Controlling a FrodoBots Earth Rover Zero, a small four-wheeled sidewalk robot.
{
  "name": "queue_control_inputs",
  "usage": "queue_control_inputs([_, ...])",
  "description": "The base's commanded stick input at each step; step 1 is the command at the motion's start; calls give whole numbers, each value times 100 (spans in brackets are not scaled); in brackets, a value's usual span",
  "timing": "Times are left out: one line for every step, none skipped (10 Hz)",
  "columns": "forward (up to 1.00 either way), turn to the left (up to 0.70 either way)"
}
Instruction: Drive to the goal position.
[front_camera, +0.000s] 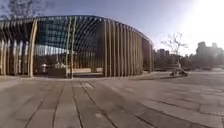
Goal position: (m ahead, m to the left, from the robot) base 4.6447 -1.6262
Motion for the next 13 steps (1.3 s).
queue_control_inputs([70, -7])
queue_control_inputs([70, 0])
queue_control_inputs([70, 0])
queue_control_inputs([70, 0])
queue_control_inputs([70, 0])
queue_control_inputs([70, 0])
queue_control_inputs([70, 0])
queue_control_inputs([70, 0])
queue_control_inputs([70, -1])
queue_control_inputs([70, -2])
queue_control_inputs([70, -6])
queue_control_inputs([70, -13])
queue_control_inputs([70, -13])
